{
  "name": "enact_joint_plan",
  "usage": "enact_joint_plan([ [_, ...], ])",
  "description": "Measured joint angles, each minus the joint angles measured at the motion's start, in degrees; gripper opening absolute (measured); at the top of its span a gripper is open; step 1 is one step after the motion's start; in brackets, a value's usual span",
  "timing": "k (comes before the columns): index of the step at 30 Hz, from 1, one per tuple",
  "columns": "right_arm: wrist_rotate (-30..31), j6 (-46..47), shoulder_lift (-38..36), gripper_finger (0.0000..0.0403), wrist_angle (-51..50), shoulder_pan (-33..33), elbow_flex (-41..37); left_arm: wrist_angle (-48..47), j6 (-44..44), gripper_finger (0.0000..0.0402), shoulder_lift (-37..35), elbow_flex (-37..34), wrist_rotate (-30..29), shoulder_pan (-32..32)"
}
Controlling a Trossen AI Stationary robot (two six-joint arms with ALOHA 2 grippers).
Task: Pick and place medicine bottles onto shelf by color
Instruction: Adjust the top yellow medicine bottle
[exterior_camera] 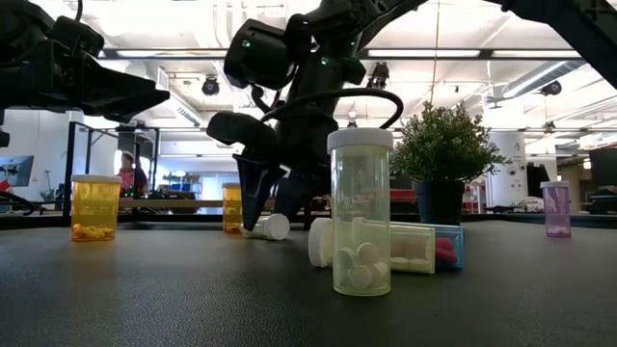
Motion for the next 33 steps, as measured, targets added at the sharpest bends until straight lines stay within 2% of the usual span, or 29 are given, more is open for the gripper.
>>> enact_joint_plan([
  [12,0.20,6.58,0.08,0.0093,-0.58,0.07,-0.07,0.00,0.00,0.0235,0.00,0.00,-0.02,0.01],
  [17,0.23,15.33,0.08,0.0083,-1.42,0.07,-0.07,0.00,0.00,0.0235,0.02,0.00,0.00,0.00],
  [21,0.46,27.98,0.00,0.0096,-1.19,0.43,-0.07,0.00,0.00,0.0235,0.01,-0.01,-0.01,0.02],
  [33,-0.48,76.77,-0.40,0.0105,-1.35,2.25,1.14,0.00,0.00,0.0235,0.01,-0.01,-0.02,0.00],
])
